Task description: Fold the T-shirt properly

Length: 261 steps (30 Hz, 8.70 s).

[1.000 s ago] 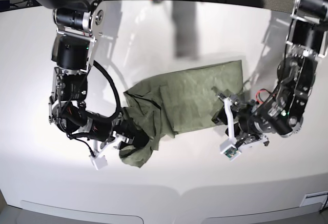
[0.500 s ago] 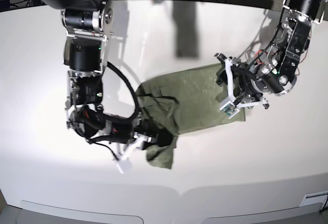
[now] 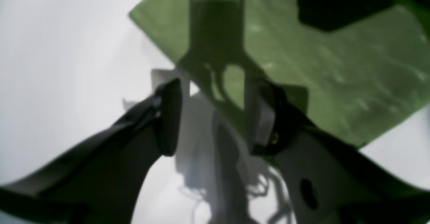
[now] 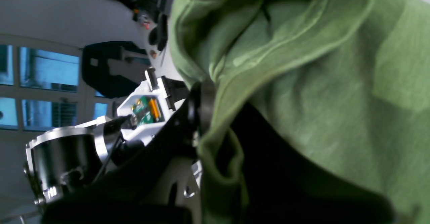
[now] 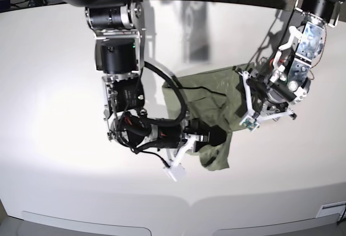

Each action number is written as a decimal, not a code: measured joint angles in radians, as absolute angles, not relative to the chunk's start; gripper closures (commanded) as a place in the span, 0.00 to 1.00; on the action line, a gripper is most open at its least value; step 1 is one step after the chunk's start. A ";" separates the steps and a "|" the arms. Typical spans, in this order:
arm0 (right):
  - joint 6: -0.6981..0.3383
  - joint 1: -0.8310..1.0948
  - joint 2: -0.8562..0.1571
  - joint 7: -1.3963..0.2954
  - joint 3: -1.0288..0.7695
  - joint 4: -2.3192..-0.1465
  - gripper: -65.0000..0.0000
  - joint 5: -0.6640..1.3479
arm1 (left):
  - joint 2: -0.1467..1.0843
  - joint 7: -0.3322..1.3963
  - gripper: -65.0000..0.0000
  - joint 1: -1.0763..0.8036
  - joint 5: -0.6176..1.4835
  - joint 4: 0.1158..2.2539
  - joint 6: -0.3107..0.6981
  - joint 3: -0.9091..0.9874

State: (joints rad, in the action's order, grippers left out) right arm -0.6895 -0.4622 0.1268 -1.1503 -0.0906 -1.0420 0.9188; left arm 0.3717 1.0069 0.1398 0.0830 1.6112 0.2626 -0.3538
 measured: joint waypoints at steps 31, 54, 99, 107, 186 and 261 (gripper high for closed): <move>-0.686 -0.352 0.150 -0.905 0.084 -1.040 1.00 0.735 | 0.443 1.203 0.55 0.231 -0.011 1.665 0.156 -0.353; -0.686 -0.357 0.147 -0.719 0.243 -1.040 0.83 0.743 | 0.441 1.189 0.55 0.230 -0.011 1.671 0.152 -0.353; -0.690 -0.616 0.120 -0.578 0.020 -0.761 0.69 0.244 | 0.043 0.988 0.61 -0.134 0.178 1.962 0.055 -0.121; -0.687 -0.654 0.104 -0.557 0.024 -0.626 0.69 0.192 | 0.019 0.919 0.61 -0.175 0.179 1.864 0.056 -0.119; -0.690 -0.009 -0.165 -0.743 -0.156 -1.678 0.69 0.481 | 0.017 0.373 0.61 0.014 -0.063 1.594 0.170 -0.117; -0.690 -0.033 -0.208 -0.778 -0.155 -1.678 0.69 0.485 | 0.017 0.082 0.61 0.209 -0.081 0.968 0.188 -0.118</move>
